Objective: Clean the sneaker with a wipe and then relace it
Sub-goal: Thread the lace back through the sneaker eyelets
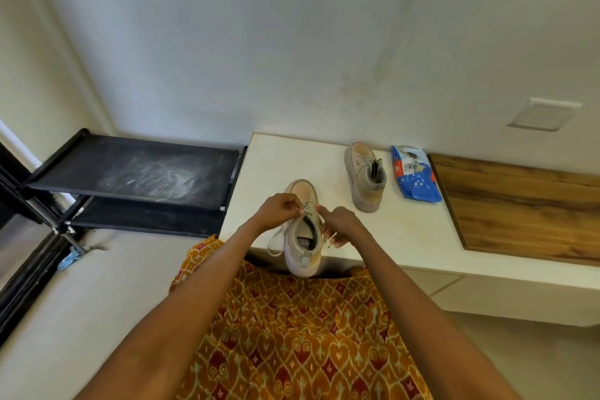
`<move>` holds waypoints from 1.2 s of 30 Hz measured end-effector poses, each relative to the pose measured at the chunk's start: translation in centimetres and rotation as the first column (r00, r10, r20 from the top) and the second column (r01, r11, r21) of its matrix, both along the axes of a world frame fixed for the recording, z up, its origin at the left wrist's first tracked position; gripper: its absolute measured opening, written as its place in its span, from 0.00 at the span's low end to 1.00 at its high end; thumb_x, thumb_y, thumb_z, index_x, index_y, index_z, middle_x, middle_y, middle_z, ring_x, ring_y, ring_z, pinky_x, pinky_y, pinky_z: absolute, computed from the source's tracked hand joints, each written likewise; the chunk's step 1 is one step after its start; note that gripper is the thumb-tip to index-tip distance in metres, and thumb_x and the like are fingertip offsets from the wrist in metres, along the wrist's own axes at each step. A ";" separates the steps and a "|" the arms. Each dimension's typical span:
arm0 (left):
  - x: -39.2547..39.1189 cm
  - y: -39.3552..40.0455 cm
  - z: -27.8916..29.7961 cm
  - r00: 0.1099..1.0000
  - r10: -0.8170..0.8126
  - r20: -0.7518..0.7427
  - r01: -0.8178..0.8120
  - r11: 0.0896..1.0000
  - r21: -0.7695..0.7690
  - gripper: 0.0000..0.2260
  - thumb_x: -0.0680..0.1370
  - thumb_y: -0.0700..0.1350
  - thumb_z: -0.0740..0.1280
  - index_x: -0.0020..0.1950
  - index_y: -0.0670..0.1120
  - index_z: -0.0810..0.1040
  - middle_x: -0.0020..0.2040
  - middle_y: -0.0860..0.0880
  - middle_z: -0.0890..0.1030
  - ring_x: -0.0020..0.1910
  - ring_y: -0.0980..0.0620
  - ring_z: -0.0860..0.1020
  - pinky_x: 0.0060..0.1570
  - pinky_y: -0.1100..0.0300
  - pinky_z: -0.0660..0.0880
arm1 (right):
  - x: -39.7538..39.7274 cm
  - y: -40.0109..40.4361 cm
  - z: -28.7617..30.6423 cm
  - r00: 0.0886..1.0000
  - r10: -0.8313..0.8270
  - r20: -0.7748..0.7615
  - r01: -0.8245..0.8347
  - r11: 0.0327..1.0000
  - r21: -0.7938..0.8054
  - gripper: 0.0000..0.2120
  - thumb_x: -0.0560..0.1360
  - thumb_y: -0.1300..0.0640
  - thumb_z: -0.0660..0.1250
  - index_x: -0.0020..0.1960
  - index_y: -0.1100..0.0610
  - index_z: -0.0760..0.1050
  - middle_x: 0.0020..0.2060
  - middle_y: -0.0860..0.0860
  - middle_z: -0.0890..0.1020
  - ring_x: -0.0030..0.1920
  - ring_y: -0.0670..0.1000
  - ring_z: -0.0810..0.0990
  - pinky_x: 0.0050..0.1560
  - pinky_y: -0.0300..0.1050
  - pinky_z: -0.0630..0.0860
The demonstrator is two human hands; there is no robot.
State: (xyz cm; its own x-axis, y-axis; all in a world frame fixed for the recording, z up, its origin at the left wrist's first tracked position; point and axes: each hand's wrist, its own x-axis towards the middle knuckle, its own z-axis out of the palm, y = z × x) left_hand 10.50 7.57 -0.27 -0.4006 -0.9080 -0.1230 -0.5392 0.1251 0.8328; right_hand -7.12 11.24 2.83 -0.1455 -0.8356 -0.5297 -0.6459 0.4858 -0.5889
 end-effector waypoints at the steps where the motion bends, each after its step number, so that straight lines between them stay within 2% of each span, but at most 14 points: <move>1: 0.0 0.1 0.1 1.000 -0.006 0.000 0.006 1.000 0.000 0.06 0.75 0.45 0.68 0.49 0.44 0.79 0.47 0.50 0.79 0.50 0.50 0.76 0.54 0.54 0.73 | 0.6 0.1 -0.4 0.997 -0.059 0.047 0.061 0.997 -0.052 0.26 0.76 0.39 0.59 0.42 0.63 0.78 0.37 0.57 0.82 0.35 0.57 0.82 0.40 0.48 0.81; 5: -0.3 0.7 0.3 0.999 -0.040 0.034 0.041 0.999 -0.013 0.07 0.79 0.45 0.63 0.52 0.43 0.75 0.46 0.49 0.76 0.46 0.51 0.74 0.51 0.56 0.72 | 2.2 0.3 -1.6 0.940 -0.239 0.243 0.276 0.952 -0.131 0.15 0.73 0.48 0.68 0.43 0.61 0.77 0.41 0.57 0.81 0.43 0.56 0.80 0.48 0.51 0.79; 8: -0.3 1.0 0.2 1.000 -0.024 0.017 0.024 0.999 0.031 0.04 0.79 0.46 0.63 0.50 0.46 0.74 0.44 0.46 0.78 0.43 0.48 0.76 0.49 0.54 0.74 | 2.7 0.3 -1.6 0.823 -0.328 0.463 0.427 0.895 -0.125 0.07 0.73 0.54 0.69 0.39 0.57 0.78 0.38 0.54 0.81 0.39 0.52 0.79 0.41 0.46 0.77; 11: 0.4 0.8 -0.1 0.998 0.021 -0.052 -0.015 0.993 0.117 0.04 0.77 0.43 0.67 0.50 0.45 0.78 0.46 0.40 0.81 0.47 0.44 0.80 0.53 0.50 0.77 | 2.9 0.6 -1.3 0.748 -0.308 0.588 0.491 0.852 -0.179 0.07 0.76 0.54 0.64 0.45 0.53 0.80 0.38 0.49 0.82 0.37 0.47 0.78 0.36 0.40 0.73; 13: 0.9 0.6 -0.1 1.000 0.011 -0.014 -0.010 0.998 0.056 0.07 0.75 0.41 0.68 0.52 0.43 0.81 0.48 0.42 0.82 0.48 0.47 0.80 0.54 0.55 0.76 | 2.8 0.7 -1.2 0.866 -0.173 0.469 0.343 0.889 -0.305 0.10 0.78 0.55 0.59 0.47 0.54 0.80 0.37 0.49 0.82 0.35 0.47 0.77 0.36 0.40 0.70; 15: 1.1 0.3 0.1 0.995 -0.014 0.094 0.019 0.998 -0.057 0.08 0.75 0.43 0.69 0.53 0.42 0.82 0.49 0.44 0.83 0.49 0.50 0.80 0.53 0.62 0.73 | 2.5 0.5 -1.1 0.989 0.042 0.145 0.021 0.913 -0.407 0.14 0.79 0.55 0.56 0.47 0.56 0.80 0.39 0.50 0.81 0.39 0.49 0.77 0.40 0.42 0.69; 17: 0.8 0.0 0.6 0.979 -0.017 0.202 0.046 0.989 -0.141 0.09 0.76 0.45 0.68 0.53 0.42 0.82 0.50 0.45 0.82 0.50 0.50 0.79 0.51 0.63 0.71 | 2.4 0.0 -0.6 0.972 0.168 -0.163 -0.220 0.893 -0.393 0.15 0.80 0.52 0.55 0.48 0.57 0.79 0.44 0.52 0.82 0.45 0.52 0.78 0.41 0.43 0.68; 19: 0.6 -0.4 0.5 0.970 0.004 0.243 0.031 0.990 -0.141 0.10 0.77 0.46 0.67 0.53 0.42 0.81 0.51 0.46 0.81 0.50 0.50 0.77 0.51 0.61 0.70 | 2.3 -0.3 -0.2 0.935 0.210 -0.288 -0.310 0.876 -0.370 0.14 0.80 0.52 0.55 0.48 0.57 0.78 0.46 0.54 0.82 0.46 0.55 0.78 0.39 0.44 0.67; 22: 0.6 -0.6 0.3 0.984 0.015 0.180 -0.011 1.000 -0.021 0.08 0.77 0.45 0.65 0.50 0.43 0.80 0.52 0.46 0.77 0.52 0.50 0.74 0.52 0.59 0.69 | 2.4 -0.1 -0.2 0.894 0.247 -0.375 -0.388 0.845 -0.367 0.13 0.80 0.53 0.55 0.50 0.57 0.76 0.47 0.56 0.81 0.47 0.57 0.78 0.39 0.44 0.66; 25: 0.3 -0.3 0.5 0.990 0.129 -0.059 -0.122 0.988 0.099 0.07 0.78 0.43 0.62 0.48 0.40 0.77 0.53 0.44 0.75 0.54 0.47 0.74 0.53 0.58 0.68 | 2.9 0.2 -0.5 0.841 0.310 -0.444 -0.485 0.796 -0.362 0.14 0.80 0.53 0.53 0.51 0.58 0.75 0.47 0.56 0.81 0.44 0.56 0.78 0.38 0.44 0.67; 28: -1.3 0.1 1.4 0.966 0.143 -0.214 -0.129 0.989 0.077 0.10 0.80 0.45 0.61 0.50 0.39 0.77 0.51 0.45 0.77 0.53 0.48 0.76 0.54 0.58 0.72 | 3.1 0.5 -0.9 0.856 0.310 -0.413 -0.467 0.806 -0.363 0.13 0.79 0.50 0.55 0.51 0.56 0.75 0.45 0.55 0.82 0.40 0.53 0.77 0.37 0.43 0.69; 30: -2.3 0.4 2.1 0.962 0.077 -0.262 -0.061 0.996 0.070 0.09 0.80 0.44 0.60 0.46 0.41 0.77 0.46 0.48 0.79 0.48 0.52 0.77 0.49 0.64 0.74 | 3.2 0.6 -1.2 0.885 0.246 -0.394 -0.400 0.835 -0.377 0.15 0.79 0.47 0.56 0.50 0.56 0.76 0.44 0.53 0.82 0.41 0.53 0.79 0.38 0.44 0.71; 32: -2.6 0.4 2.8 0.978 -0.015 -0.206 0.023 0.999 0.036 0.10 0.81 0.45 0.58 0.44 0.44 0.75 0.45 0.49 0.78 0.46 0.54 0.76 0.47 0.64 0.74 | 3.4 0.7 -1.5 0.913 0.180 -0.366 -0.326 0.861 -0.390 0.17 0.79 0.44 0.56 0.51 0.55 0.77 0.44 0.53 0.82 0.43 0.54 0.80 0.38 0.44 0.71; 36: -1.4 -0.8 3.1 0.987 -0.103 0.122 0.112 0.991 -0.076 0.15 0.82 0.52 0.52 0.53 0.43 0.72 0.52 0.46 0.77 0.50 0.50 0.75 0.54 0.56 0.70 | 3.7 0.7 -1.4 0.969 0.100 -0.225 -0.185 0.898 -0.398 0.19 0.80 0.45 0.54 0.44 0.55 0.77 0.40 0.53 0.81 0.41 0.54 0.78 0.37 0.43 0.66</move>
